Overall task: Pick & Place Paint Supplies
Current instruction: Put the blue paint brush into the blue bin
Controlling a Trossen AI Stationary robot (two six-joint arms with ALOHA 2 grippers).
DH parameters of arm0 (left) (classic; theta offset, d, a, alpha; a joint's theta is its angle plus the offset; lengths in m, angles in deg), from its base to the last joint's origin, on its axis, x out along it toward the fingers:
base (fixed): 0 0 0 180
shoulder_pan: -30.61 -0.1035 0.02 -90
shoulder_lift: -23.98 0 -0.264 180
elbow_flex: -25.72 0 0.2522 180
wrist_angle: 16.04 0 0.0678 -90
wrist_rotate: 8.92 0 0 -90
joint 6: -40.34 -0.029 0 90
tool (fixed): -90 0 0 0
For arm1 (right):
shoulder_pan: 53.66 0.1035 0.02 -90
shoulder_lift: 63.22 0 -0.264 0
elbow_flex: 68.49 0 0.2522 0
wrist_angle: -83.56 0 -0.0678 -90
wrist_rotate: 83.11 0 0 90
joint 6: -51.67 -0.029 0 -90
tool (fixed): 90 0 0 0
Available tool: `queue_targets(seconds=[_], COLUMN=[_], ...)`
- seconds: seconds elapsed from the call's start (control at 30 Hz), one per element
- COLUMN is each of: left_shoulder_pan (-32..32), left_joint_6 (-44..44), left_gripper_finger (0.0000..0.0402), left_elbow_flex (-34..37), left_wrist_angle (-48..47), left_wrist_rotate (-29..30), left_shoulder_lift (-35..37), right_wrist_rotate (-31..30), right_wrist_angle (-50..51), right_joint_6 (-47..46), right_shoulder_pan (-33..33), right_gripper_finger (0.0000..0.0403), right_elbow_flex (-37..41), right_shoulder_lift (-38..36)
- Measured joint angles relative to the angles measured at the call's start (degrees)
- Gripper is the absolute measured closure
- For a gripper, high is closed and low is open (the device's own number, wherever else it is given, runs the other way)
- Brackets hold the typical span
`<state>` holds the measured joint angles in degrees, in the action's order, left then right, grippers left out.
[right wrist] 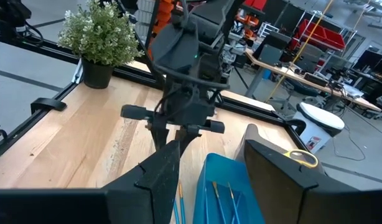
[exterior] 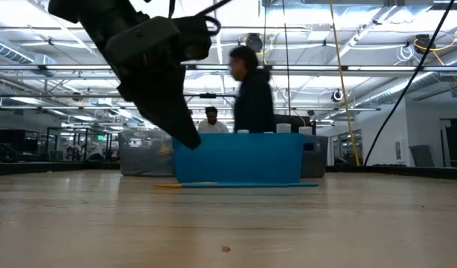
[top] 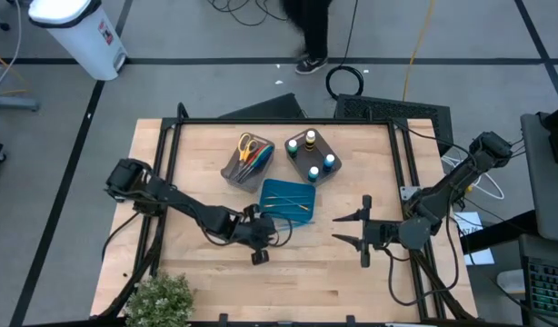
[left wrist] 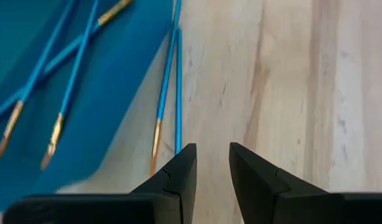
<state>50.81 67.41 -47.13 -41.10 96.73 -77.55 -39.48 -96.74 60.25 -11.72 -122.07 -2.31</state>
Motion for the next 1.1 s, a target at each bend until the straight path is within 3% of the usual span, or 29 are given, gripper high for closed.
queue_targets(seconds=[0.23,0.4,0.63,0.83,1.1], left_shoulder_pan=[0.07,0.07,-0.22,-1.40,-1.42], left_joint_6=[4.03,6.70,3.05,0.56,0.38], left_gripper_finger=[0.0284,0.0229,0.0173,0.0176,0.0219], left_elbow_flex=[0.00,0.00,-0.06,-0.24,-0.11], left_wrist_angle=[-4.61,-7.15,-6.26,-5.12,-4.94], left_wrist_rotate=[0.14,1.21,-0.66,-3.61,-6.09], left_shoulder_lift=[-0.57,-1.03,-5.32,-7.72,-7.54], right_wrist_rotate=[0.07,0.07,0.08,0.08,0.09], right_wrist_angle=[0.74,0.68,0.66,0.71,0.70], right_joint_6=[-0.20,-0.20,-0.22,-0.22,-0.22], right_shoulder_pan=[0.00,-0.01,-0.01,0.00,0.00], right_gripper_finger=[0.0232,0.0232,0.0232,0.0232,0.0232], right_elbow_flex=[0.00,0.00,0.00,0.00,0.00], right_shoulder_lift=[0.09,0.09,0.11,0.11,0.11])
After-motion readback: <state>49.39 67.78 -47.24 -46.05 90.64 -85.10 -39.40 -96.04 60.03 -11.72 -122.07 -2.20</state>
